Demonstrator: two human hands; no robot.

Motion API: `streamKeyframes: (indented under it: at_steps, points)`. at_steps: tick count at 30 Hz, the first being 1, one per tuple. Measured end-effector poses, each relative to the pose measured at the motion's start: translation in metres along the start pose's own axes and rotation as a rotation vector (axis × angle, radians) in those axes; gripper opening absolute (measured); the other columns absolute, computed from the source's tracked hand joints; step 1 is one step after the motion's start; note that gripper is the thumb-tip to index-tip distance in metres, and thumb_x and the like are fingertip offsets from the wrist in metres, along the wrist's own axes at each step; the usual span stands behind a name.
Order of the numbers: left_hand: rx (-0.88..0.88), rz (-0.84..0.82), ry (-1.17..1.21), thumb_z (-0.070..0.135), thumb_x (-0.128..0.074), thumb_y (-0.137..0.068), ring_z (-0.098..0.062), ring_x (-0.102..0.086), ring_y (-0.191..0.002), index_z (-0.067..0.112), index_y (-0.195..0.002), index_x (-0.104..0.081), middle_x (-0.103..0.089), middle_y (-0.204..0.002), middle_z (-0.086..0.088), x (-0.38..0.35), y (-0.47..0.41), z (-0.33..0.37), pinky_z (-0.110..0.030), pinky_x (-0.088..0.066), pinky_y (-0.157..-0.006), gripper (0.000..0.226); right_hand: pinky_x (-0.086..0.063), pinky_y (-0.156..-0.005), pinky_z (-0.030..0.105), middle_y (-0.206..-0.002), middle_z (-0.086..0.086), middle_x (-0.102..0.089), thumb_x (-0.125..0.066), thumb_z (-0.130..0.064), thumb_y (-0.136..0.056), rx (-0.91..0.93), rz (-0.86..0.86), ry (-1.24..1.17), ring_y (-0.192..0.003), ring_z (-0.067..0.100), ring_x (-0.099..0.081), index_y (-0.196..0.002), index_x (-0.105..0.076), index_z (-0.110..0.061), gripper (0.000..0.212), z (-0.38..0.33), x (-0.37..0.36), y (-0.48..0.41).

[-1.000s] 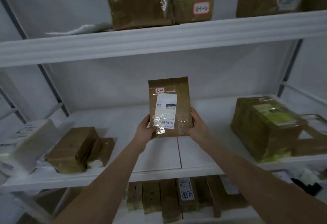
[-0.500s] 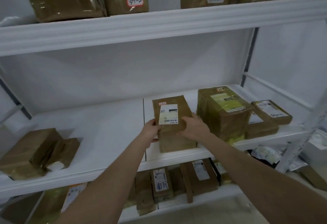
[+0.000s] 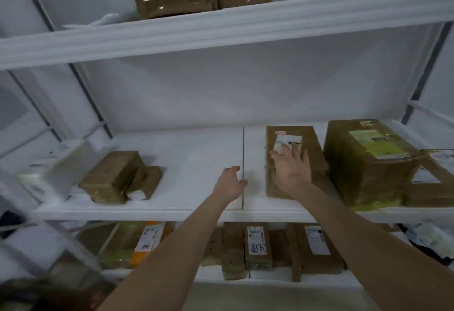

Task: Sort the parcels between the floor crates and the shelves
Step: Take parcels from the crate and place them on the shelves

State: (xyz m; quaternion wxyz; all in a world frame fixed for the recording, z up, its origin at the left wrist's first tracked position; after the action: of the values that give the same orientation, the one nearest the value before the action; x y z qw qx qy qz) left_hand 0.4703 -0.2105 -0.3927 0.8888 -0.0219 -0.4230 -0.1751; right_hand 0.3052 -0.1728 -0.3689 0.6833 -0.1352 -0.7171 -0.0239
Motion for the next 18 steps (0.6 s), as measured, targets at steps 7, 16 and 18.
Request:
streamKeyframes:
  at_steps: [7,16,18]
  points:
    - [0.059,0.11,-0.177,0.02,-0.049,-0.096,-0.024,-0.039,-0.133,0.012,-0.146,-0.032,-0.031,-0.15,-0.009,0.069,0.017,-0.104,-0.032,-0.031,-0.108,0.053,-0.006,-0.117,0.049,-0.157,0.007,-0.012,-0.045,-0.04,-0.095,0.218,-0.031,-0.054,-0.146,0.032,0.002,-0.148,-0.025,-0.026,0.058,-0.133,-0.032,-0.01]
    - [0.018,0.343,-0.428,0.018,-0.048,-0.091,-0.028,-0.039,-0.129,0.015,-0.141,-0.038,-0.04,-0.142,-0.01,0.186,0.017,-0.236,-0.039,-0.039,-0.1,0.051,-0.01,-0.117,0.045,-0.158,0.005,-0.014,-0.051,-0.045,-0.092,0.371,-0.24,-0.203,-0.146,0.031,-0.004,-0.149,-0.02,-0.025,0.067,-0.349,-0.098,-0.02]
    - [0.079,0.385,-0.514,0.024,-0.047,-0.092,-0.03,-0.038,-0.13,0.017,-0.14,-0.038,-0.042,-0.139,-0.011,0.213,0.009,-0.259,-0.043,-0.034,-0.105,0.049,-0.01,-0.117,0.046,-0.158,0.006,-0.011,-0.05,-0.042,-0.094,0.363,-0.277,-0.2,-0.146,0.033,-0.004,-0.149,-0.018,-0.025,0.066,-0.377,-0.109,-0.025]
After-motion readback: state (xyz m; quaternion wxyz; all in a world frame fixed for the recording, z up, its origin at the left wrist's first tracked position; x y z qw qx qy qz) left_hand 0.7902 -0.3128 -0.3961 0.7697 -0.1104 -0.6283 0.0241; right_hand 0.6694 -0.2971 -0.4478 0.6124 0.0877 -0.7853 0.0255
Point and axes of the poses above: each hand's wrist, its own y-axis away from the middle knuckle, its own x-axis out of the back of the hand, z = x × y, the point moved 4 cm from there along -y, towards the middle knuckle
